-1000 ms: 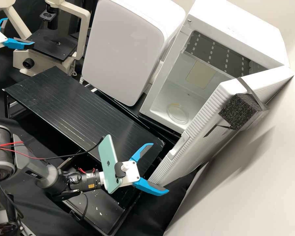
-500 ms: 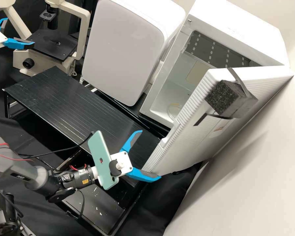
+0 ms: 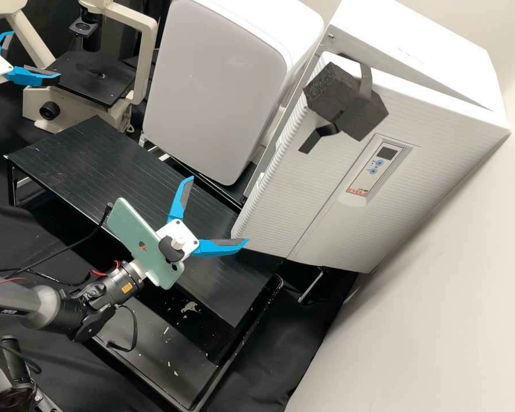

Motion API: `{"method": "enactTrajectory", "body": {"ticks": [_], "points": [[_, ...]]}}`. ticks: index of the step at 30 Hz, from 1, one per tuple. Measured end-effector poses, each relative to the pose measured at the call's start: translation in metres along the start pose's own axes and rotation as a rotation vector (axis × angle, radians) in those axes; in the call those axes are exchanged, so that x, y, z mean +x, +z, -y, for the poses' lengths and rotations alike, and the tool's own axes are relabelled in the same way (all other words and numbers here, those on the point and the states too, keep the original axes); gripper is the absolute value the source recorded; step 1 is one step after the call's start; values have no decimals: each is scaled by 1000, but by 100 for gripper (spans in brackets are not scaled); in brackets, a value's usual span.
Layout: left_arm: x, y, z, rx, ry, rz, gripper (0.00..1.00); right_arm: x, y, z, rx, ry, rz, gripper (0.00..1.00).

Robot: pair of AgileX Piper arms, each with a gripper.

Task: Close the incubator door

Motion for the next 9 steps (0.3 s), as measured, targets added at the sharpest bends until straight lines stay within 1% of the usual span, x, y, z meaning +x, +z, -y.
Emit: {"method": "enactTrajectory", "body": {"ticks": [2, 6, 9], "points": [[0, 0, 0, 0, 0, 0, 100, -2, -1, 5, 0, 9, 14, 100], [0, 0, 0, 0, 0, 0, 100, -7, -2, 13, 24, -8, 21, 100], [0, 0, 0, 0, 0, 0, 100, -8, 0, 15, 58, -24, 25, 100]]}}
